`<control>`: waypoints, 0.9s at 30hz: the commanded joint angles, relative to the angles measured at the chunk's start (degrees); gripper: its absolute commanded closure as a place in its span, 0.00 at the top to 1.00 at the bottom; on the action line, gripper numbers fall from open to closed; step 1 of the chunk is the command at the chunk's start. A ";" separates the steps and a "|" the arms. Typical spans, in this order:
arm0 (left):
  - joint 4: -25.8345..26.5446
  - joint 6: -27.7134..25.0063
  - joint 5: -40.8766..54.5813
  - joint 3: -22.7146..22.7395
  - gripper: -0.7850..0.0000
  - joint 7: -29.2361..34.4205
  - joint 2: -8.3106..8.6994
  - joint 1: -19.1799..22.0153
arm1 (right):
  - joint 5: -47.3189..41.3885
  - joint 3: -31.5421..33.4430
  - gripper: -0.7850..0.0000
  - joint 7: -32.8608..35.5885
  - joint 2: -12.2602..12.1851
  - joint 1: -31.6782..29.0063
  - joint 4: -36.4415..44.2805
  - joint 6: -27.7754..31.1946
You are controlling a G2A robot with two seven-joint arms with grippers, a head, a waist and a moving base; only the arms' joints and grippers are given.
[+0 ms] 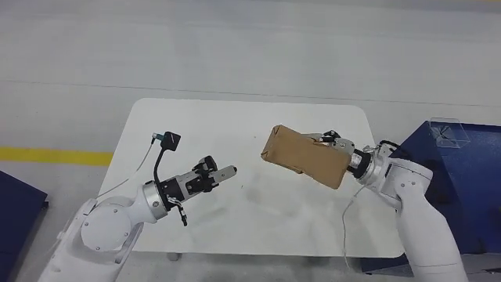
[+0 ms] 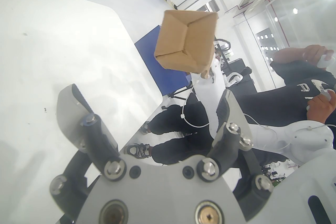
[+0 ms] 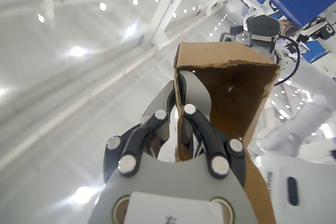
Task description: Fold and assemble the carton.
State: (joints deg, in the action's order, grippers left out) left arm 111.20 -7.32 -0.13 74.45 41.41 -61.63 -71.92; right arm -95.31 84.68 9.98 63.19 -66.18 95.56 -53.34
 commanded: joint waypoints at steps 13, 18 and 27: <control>0.00 0.00 0.00 0.00 1.00 0.00 0.00 0.00 | -14.32 -1.31 0.00 -21.17 0.17 0.65 -0.59 -1.02; 0.00 0.00 0.00 0.00 1.00 0.00 0.00 0.00 | -14.32 -1.31 0.00 -21.17 0.17 0.65 -0.59 -1.02; 0.00 0.00 0.00 0.00 1.00 0.00 0.00 0.00 | -18.10 -1.43 0.00 -20.79 0.36 -0.01 -0.04 1.63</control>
State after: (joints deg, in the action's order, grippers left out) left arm 111.20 -7.32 -0.13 74.45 41.41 -61.63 -71.92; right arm -110.03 83.41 -10.91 63.42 -65.84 95.27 -53.34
